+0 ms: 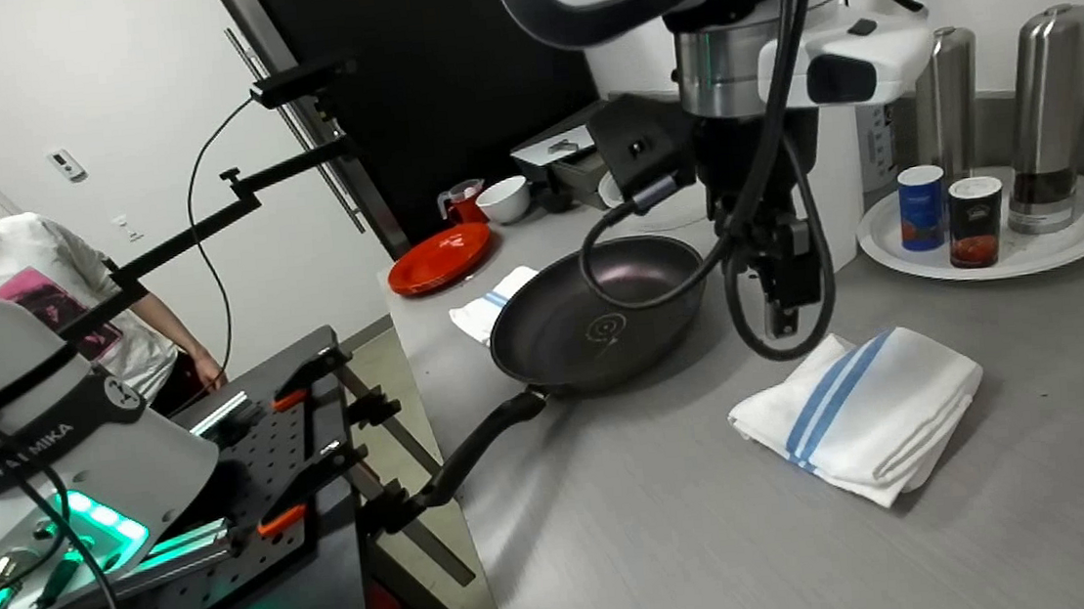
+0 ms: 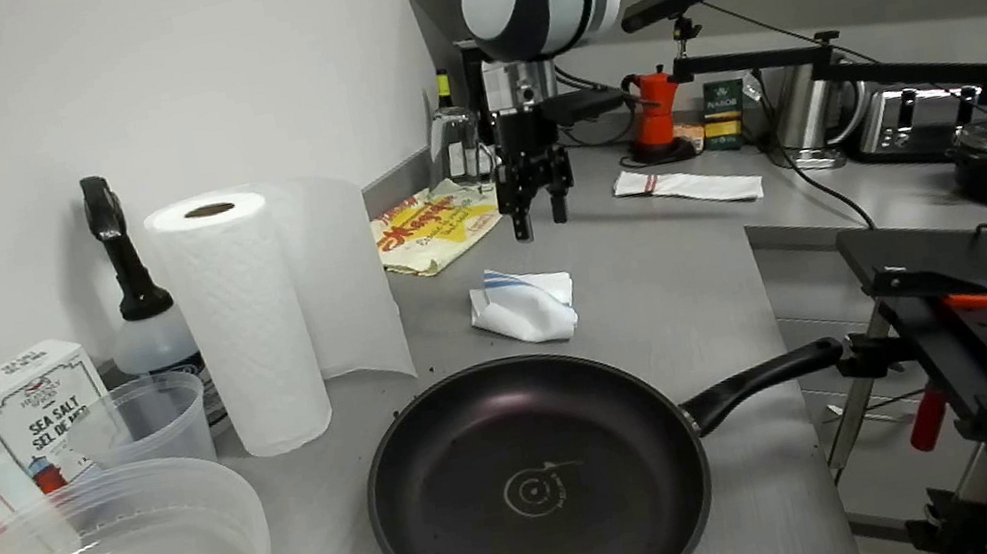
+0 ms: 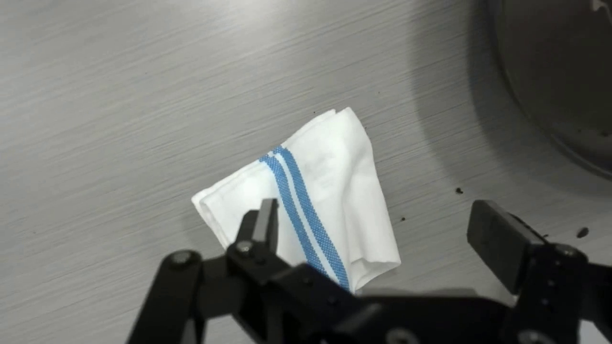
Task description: Wipe the pan with the white towel
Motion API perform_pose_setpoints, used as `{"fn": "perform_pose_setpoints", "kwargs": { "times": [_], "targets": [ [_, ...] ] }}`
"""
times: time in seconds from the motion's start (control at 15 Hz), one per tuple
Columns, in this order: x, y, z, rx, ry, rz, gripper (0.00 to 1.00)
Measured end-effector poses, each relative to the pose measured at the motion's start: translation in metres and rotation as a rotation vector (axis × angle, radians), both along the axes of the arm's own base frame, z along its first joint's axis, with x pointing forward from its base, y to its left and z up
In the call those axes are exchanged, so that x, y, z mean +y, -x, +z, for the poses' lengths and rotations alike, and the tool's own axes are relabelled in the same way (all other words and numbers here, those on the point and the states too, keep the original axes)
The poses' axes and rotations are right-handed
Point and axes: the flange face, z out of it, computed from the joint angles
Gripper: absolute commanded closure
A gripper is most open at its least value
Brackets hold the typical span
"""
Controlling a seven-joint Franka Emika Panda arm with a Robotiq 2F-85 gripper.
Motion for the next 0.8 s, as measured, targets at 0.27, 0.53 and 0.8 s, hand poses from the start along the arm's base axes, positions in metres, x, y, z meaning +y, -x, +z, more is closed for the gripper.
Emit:
{"fn": "perform_pose_setpoints", "kwargs": {
  "times": [0.27,0.53,0.8],
  "targets": [
    [0.013,0.017,0.043,0.054,-0.047,0.039,0.0],
    [0.026,0.053,0.072,0.044,-0.04,0.036,0.0],
    [0.042,0.109,0.089,0.045,-0.056,0.036,0.0]
  ]
}}
